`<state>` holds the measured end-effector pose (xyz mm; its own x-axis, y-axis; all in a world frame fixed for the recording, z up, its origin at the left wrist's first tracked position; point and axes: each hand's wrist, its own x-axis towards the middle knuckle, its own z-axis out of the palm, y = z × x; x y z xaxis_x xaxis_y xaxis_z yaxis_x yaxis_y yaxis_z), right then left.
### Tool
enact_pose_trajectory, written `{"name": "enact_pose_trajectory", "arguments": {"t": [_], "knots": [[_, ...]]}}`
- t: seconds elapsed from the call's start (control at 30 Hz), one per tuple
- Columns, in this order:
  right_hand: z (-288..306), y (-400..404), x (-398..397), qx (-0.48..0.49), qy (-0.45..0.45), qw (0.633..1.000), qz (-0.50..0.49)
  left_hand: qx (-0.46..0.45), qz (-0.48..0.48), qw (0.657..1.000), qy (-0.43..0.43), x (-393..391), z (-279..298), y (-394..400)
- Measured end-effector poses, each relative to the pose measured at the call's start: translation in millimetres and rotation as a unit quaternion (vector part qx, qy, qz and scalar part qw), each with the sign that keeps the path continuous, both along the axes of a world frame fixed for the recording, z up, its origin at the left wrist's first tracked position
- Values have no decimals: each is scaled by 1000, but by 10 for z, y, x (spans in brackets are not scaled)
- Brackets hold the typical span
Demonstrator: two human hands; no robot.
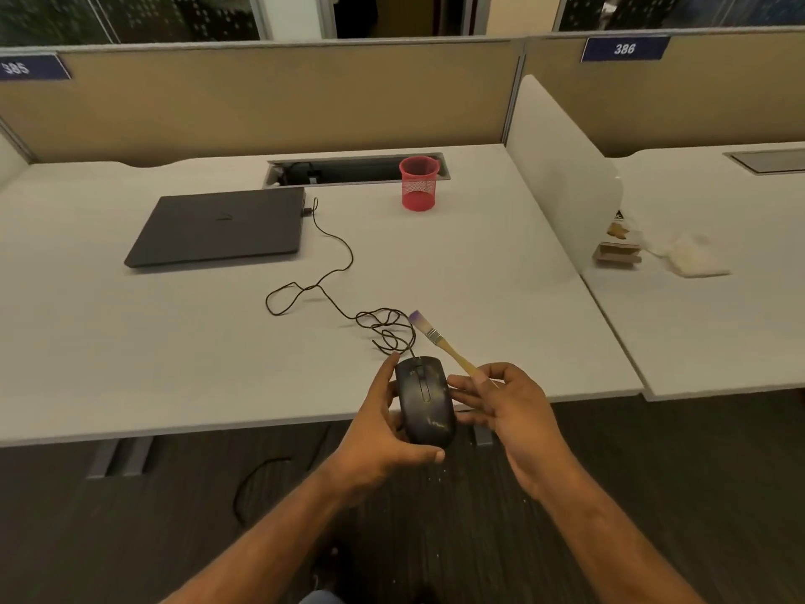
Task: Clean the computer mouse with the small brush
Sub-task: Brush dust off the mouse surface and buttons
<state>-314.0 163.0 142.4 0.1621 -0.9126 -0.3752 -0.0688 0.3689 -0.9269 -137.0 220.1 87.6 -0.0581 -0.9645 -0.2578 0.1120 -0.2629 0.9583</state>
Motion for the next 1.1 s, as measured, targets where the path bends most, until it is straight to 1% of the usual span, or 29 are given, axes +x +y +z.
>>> {"name": "enact_pose_trajectory", "arguments": {"t": [0.13, 0.2, 0.33, 0.43, 0.6, 0.73, 0.83, 1.0, 1.1], "knots": [[60, 133, -69, -16, -9, 1000, -20, 9, -1, 1000, 14, -8, 30, 162], [98, 174, -102, -34, -19, 998, -43, 15, -6, 1000, 25, 15, 35, 236], [187, 232, -179, -55, -70, 991, -99, 27, -15, 999, 39, 93, 11, 381], [242, 265, -196, -76, -69, 986, -128, 32, -23, 999, 36, 154, -22, 483], [254, 308, -107, -143, -22, 979, -143, 37, -29, 998, 42, 249, -80, 590], [239, 374, 45, -216, 47, 970, -99, 37, -42, 997, 45, 317, -156, 669], [214, 396, 176, -253, 95, 960, -72, 34, -52, 997, 48, 340, -210, 690], [152, 408, 271, -271, 178, 944, -58, 22, -61, 997, 47, 358, -269, 718], [136, 393, 245, -266, 185, 943, -77, 25, -65, 996, 48, 381, -278, 742]]}}
